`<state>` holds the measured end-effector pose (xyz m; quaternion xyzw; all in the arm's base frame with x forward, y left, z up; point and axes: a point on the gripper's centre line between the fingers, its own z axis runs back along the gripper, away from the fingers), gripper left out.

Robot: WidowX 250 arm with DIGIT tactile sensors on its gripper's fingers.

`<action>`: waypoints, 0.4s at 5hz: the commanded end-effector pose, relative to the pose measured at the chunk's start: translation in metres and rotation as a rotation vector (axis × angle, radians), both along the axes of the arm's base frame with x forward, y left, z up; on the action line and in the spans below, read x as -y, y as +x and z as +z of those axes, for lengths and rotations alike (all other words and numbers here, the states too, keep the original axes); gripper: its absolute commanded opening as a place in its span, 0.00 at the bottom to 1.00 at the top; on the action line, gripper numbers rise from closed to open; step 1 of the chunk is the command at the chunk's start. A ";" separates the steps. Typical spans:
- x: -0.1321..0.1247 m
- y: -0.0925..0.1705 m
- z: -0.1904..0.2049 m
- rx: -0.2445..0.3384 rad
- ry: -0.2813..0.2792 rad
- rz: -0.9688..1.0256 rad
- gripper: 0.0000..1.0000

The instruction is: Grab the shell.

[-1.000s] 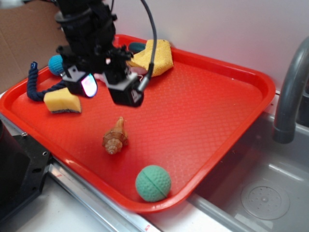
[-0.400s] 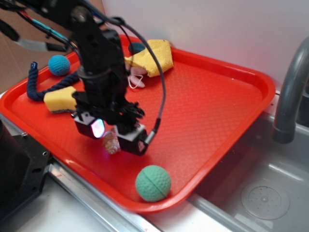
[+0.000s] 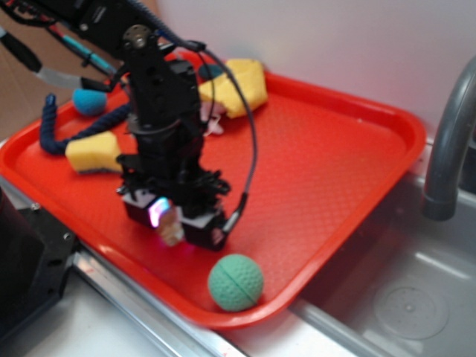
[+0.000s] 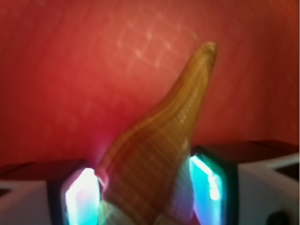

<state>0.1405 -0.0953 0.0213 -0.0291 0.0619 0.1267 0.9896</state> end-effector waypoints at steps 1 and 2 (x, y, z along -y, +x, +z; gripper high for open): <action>-0.022 0.022 0.089 0.133 0.055 -0.190 0.00; -0.043 0.033 0.139 0.187 0.119 -0.223 0.00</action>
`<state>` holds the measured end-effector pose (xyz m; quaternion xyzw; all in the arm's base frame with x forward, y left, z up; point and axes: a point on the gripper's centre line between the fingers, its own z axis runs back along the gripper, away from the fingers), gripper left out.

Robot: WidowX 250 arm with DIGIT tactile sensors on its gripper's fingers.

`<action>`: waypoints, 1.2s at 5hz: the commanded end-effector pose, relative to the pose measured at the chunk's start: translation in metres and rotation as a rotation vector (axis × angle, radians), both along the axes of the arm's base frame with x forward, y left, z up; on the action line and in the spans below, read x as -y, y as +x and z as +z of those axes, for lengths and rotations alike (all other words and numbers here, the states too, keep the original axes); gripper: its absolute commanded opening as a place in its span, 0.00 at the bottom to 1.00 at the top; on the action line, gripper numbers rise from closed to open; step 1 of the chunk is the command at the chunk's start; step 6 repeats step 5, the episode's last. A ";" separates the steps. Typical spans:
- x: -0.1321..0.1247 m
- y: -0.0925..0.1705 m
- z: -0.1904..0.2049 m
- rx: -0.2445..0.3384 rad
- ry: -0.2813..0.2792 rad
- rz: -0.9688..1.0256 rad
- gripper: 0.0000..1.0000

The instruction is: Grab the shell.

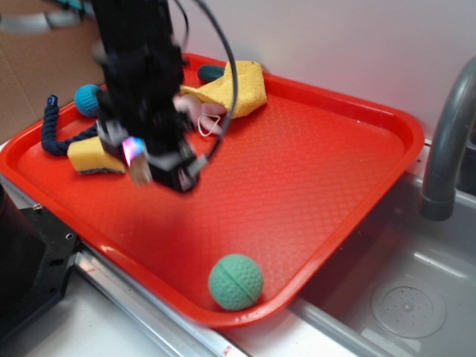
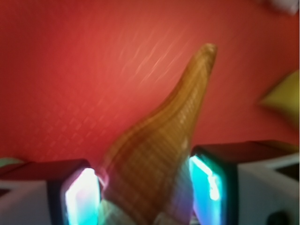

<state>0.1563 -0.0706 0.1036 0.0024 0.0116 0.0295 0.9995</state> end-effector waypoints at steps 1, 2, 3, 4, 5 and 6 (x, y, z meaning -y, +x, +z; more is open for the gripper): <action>-0.039 0.030 0.082 0.106 0.065 -0.022 0.00; -0.053 0.032 0.101 0.087 0.059 0.049 0.00; -0.058 0.027 0.116 0.103 0.073 0.082 0.00; -0.058 0.024 0.122 0.119 0.072 0.081 0.00; -0.058 0.022 0.124 0.122 0.075 0.083 0.00; -0.058 0.022 0.124 0.122 0.075 0.083 0.00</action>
